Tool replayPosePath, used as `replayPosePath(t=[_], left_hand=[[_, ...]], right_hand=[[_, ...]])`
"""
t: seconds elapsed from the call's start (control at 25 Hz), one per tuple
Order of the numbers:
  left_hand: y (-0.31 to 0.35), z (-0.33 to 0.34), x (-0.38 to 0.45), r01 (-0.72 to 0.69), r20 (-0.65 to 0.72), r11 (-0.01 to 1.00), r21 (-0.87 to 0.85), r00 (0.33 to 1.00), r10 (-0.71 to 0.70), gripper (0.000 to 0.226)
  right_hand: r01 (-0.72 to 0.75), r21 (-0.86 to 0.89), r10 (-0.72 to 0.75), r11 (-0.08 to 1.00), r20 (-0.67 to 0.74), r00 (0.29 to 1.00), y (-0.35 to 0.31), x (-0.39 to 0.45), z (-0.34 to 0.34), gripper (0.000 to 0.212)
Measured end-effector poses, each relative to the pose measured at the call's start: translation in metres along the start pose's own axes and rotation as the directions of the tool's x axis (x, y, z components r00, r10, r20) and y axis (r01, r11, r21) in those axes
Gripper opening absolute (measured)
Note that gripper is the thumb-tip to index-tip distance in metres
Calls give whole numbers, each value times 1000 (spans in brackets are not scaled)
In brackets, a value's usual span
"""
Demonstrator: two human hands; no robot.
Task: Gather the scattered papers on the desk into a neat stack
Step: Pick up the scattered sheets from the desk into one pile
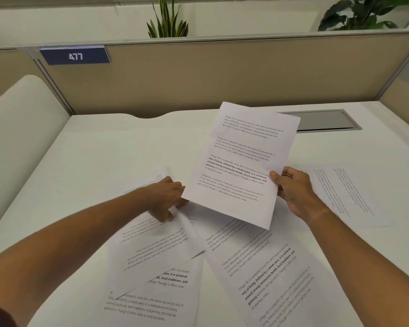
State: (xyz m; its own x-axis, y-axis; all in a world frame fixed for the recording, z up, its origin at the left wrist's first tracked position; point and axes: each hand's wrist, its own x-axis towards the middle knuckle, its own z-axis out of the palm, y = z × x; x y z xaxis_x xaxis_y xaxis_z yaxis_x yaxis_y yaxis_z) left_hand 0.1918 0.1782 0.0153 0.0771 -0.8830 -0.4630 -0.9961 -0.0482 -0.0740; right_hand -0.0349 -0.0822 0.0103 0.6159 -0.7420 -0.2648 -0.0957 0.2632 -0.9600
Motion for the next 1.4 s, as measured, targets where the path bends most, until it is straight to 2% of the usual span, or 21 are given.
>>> replayPosePath(t=[0.08, 0.16, 0.32, 0.4, 0.48, 0.56, 0.64, 0.68, 0.72, 0.76, 0.8, 0.88, 0.92, 1.0, 1.08, 1.2, 1.4], left_hand=[[-3, -2, -3, 57, -9, 997, -58, 998, -58, 35], [-12, -12, -12, 109, -78, 972, -209, 989, -128, 27], [-55, -41, -65, 239, -144, 800, -550, 916, -373, 9], [-77, -38, -104, 267, -94, 619, -738, 868, -487, 13], [-84, -24, -138, 254, 0, 402, -880, 846, -534, 17], [-75, 1, -157, 277, 126, 182, -944, 808, -576, 21], [-51, 32, -167, 240, 277, -145, -960, 733, -621, 23], [-35, 46, -167, 216, 346, -275, -937, 687, -639, 23], [-17, 61, -164, 218, 388, -326, -920, 631, -672, 23], [2, 74, -160, 269, 401, -298, -916, 557, -727, 23], [20, 87, -154, 341, 377, -229, -912, 470, -798, 22], [56, 102, -139, 442, 258, -103, -891, 307, -916, 18], [72, 101, -131, 488, 200, -50, -871, 260, -945, 19], [101, 94, -116, 641, 164, 17, -767, 222, -961, 42], [117, 87, -106, 728, 217, 6, -685, 213, -953, 70], [119, 79, -101, 666, 318, -89, -741, 231, -920, 80], [109, 78, -110, 578, 372, -210, -789, 177, -911, 87]], right_hand=[[-5, 0, 5, 1000, 3, 1000, 1, -1, -1, 9], [-13, 5, 13, 1000, 16, 1000, 0, -1, -2, 8], [-74, 79, 70, 994, 55, 996, -6, 2, -3, 8], [-111, 96, 103, 989, 82, 991, -10, 4, -2, 9], [-133, 104, 123, 986, 100, 987, -12, 8, -2, 9], [-133, 116, 121, 984, 107, 987, -13, 11, -4, 7], [-135, 114, 122, 984, 115, 986, -14, 15, -3, 5], [-134, 114, 121, 984, 115, 986, -14, 17, -4, 4], [-135, 116, 122, 984, 115, 986, -14, 18, -4, 4], [-138, 114, 125, 984, 114, 986, -13, 18, -4, 4], [-138, 112, 125, 984, 113, 986, -12, 18, -5, 4], [-136, 106, 123, 985, 119, 985, -11, 16, -6, 4], [-133, 104, 120, 986, 123, 985, -11, 15, -6, 4], [-127, 108, 114, 986, 121, 986, -12, 14, -9, 5], [-123, 117, 110, 986, 111, 988, -14, 14, -13, 5], [-123, 123, 111, 985, 104, 988, -15, 12, -19, 5], [-130, 123, 117, 984, 107, 987, -17, 10, -29, 6]])
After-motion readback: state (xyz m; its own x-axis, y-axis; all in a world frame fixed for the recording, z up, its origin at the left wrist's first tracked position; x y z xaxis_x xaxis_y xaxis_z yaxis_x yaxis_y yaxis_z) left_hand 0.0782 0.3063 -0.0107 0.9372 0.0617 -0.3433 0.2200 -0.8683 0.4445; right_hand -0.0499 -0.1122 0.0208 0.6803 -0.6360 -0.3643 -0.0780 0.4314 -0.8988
